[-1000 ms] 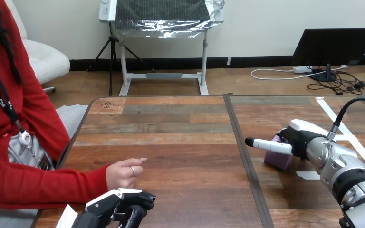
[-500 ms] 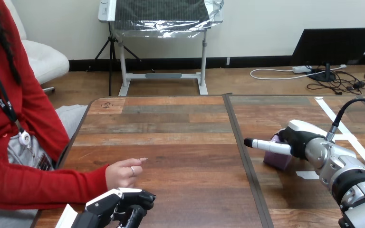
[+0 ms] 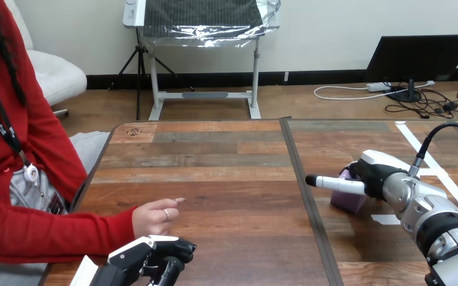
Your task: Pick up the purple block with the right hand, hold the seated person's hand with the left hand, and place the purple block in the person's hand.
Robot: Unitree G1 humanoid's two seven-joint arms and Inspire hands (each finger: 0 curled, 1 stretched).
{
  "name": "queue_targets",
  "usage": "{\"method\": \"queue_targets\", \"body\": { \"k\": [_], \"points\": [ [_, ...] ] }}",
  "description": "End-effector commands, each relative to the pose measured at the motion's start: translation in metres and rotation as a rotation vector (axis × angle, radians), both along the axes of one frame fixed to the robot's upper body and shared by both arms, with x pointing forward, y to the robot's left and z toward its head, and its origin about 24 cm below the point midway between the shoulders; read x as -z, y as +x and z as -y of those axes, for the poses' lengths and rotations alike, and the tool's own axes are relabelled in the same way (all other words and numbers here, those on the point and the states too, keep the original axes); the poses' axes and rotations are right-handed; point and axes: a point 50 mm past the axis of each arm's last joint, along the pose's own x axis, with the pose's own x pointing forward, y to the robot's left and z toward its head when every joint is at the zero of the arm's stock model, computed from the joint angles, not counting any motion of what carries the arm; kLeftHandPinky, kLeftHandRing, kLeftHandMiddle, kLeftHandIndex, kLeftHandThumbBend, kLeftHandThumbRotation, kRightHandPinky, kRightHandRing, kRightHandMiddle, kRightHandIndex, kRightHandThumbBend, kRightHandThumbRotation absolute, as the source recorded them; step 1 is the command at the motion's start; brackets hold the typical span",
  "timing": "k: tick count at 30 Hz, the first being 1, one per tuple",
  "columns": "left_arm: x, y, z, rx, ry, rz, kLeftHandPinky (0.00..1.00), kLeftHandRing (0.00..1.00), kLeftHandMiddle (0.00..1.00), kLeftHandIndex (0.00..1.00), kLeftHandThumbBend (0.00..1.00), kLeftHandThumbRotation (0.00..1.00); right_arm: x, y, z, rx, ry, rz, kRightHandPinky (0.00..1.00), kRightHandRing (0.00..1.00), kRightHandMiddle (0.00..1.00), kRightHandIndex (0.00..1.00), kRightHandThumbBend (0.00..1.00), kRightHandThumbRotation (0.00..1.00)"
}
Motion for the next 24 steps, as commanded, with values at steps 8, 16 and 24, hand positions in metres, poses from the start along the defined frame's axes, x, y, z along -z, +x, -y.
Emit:
{"method": "queue_targets", "body": {
  "k": [8,16,24],
  "points": [
    [-0.0111,0.0107,0.0031,0.014,0.001,0.078,0.59,0.65,0.67,0.64,0.37,0.83,-0.0177,0.0121,-0.007,-0.028,0.018,0.044,0.75,0.83,0.86,0.86,0.89,0.66],
    [-0.0111,0.0116,0.0033,0.012,-0.005,0.084,0.59,0.66,0.67,0.64,0.38,0.84,-0.0192,0.0126,-0.0051,-0.01,0.035,0.048,0.66,0.78,0.81,0.83,0.91,0.57],
    [-0.0109,0.0121,0.0035,0.01,-0.011,0.085,0.58,0.65,0.67,0.64,0.38,0.84,-0.0207,0.0133,-0.0042,0.031,0.076,0.047,0.64,0.78,0.83,0.84,0.94,0.46]
  ]
}}
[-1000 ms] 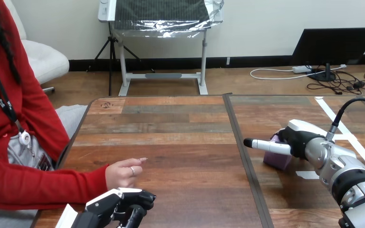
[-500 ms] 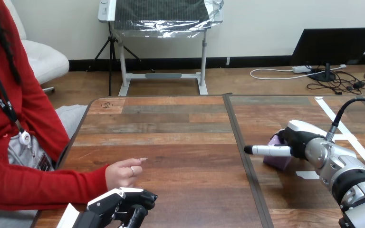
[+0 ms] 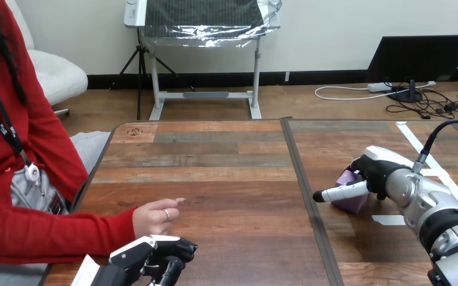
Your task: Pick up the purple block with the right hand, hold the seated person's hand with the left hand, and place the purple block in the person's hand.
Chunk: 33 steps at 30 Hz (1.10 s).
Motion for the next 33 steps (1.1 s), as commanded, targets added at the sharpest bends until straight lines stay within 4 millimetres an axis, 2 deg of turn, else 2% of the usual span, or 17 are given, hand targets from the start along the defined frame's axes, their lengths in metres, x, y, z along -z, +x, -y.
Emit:
{"method": "queue_targets", "body": {
  "k": [1,16,21,26,33],
  "points": [
    [-0.0112,0.0112,0.0025,0.008,-0.011,0.086,0.58,0.65,0.67,0.64,0.37,0.84,-0.0148,0.0106,-0.0078,0.013,0.055,0.04,0.64,0.79,0.84,0.84,0.93,0.45],
    [-0.0078,0.0123,-0.0012,-0.007,-0.005,0.076,0.58,0.65,0.66,0.64,0.36,0.84,-0.0162,0.011,-0.0061,0.042,0.089,0.064,0.64,0.81,0.86,0.91,0.96,0.32],
    [-0.0066,0.0125,-0.003,-0.02,-0.004,0.072,0.58,0.64,0.66,0.64,0.37,0.82,-0.0186,0.0125,-0.0068,0.04,0.088,0.065,0.64,0.81,0.87,0.9,0.95,0.3],
    [-0.0062,0.0127,-0.004,-0.024,-0.003,0.072,0.57,0.64,0.66,0.64,0.36,0.81,-0.0196,0.013,-0.0068,0.04,0.091,0.067,0.69,0.84,0.88,0.88,0.93,0.26],
    [-0.0053,0.0137,-0.0034,-0.023,-0.01,0.075,0.57,0.64,0.66,0.63,0.38,0.81,-0.0216,0.0139,-0.0065,0.031,0.086,0.071,0.7,0.84,0.86,0.83,0.92,0.23]
  ]
}}
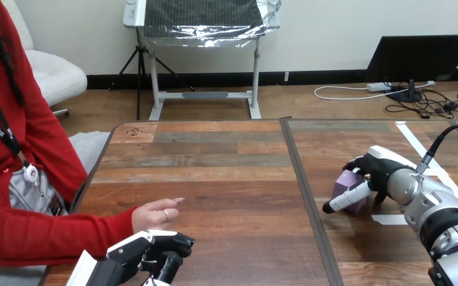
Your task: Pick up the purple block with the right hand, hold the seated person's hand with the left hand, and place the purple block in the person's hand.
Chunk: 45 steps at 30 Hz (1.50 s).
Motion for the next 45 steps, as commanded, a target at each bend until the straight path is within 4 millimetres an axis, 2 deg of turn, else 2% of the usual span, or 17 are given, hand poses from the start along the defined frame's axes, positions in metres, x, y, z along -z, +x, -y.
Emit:
{"method": "queue_targets", "body": {
  "k": [1,15,28,36,45],
  "points": [
    [-0.0053,0.0099,-0.0014,-0.01,-0.01,0.062,0.57,0.64,0.65,0.63,0.38,0.81,-0.0215,0.0144,-0.0086,-0.022,0.019,0.068,0.71,0.85,0.87,0.84,0.92,0.22],
    [-0.0056,0.0114,0.001,0.003,-0.014,0.066,0.58,0.64,0.65,0.63,0.38,0.8,-0.0236,0.0154,-0.0076,-0.011,0.002,0.087,0.71,0.84,0.86,0.84,0.88,0.14],
    [-0.0064,0.0124,0.0008,0.005,-0.009,0.081,0.58,0.65,0.65,0.63,0.36,0.79,-0.0237,0.0152,-0.0064,-0.007,0.005,0.103,0.68,0.78,0.8,0.73,0.87,0.04],
    [-0.007,0.0129,0.0005,0.008,-0.004,0.091,0.58,0.64,0.65,0.63,0.35,0.78,-0.023,0.0147,-0.0062,-0.012,0.001,0.111,0.69,0.77,0.78,0.68,0.84,0.01],
    [-0.0079,0.0128,0.0005,0.005,-0.003,0.097,0.57,0.64,0.65,0.63,0.35,0.79,-0.0224,0.0147,-0.0075,-0.014,-0.001,0.12,0.62,0.69,0.73,0.69,0.78,0.0]
  ]
}}
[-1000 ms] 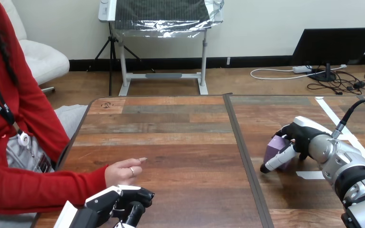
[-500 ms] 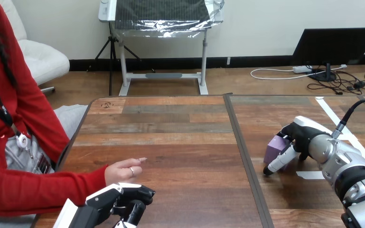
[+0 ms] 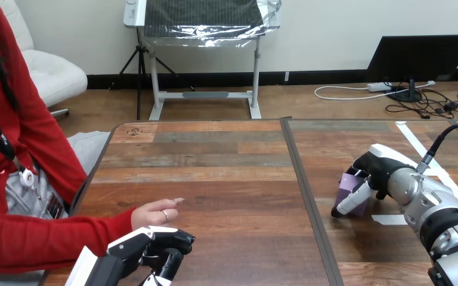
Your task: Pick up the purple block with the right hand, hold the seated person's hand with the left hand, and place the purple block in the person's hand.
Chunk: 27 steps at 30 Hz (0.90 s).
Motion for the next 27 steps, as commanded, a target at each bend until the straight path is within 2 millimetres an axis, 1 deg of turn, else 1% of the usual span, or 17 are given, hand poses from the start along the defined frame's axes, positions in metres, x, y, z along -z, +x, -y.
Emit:
{"method": "queue_targets", "body": {
  "k": [1,12,18,27],
  "points": [
    [-0.0082,0.0082,0.0002,0.002,-0.002,0.073,0.57,0.64,0.65,0.63,0.35,0.79,-0.0214,0.0141,-0.0079,-0.022,0.005,0.1,0.62,0.69,0.72,0.69,0.77,0.0],
    [-0.0091,0.0077,0.0002,-0.002,-0.001,0.079,0.56,0.63,0.64,0.62,0.36,0.79,-0.0198,0.0131,-0.0076,-0.028,-0.006,0.114,0.62,0.68,0.7,0.65,0.75,0.0],
    [-0.0088,0.0076,0.0002,-0.001,0.006,0.085,0.56,0.63,0.64,0.62,0.35,0.79,-0.0206,0.0138,-0.0083,-0.025,-0.009,0.114,0.57,0.63,0.66,0.6,0.74,0.0],
    [-0.0086,0.007,0.0006,-0.003,0.0,0.088,0.56,0.63,0.64,0.62,0.36,0.79,-0.0208,0.0137,-0.0077,-0.021,-0.005,0.133,0.53,0.58,0.61,0.55,0.74,0.0]
  ]
}}
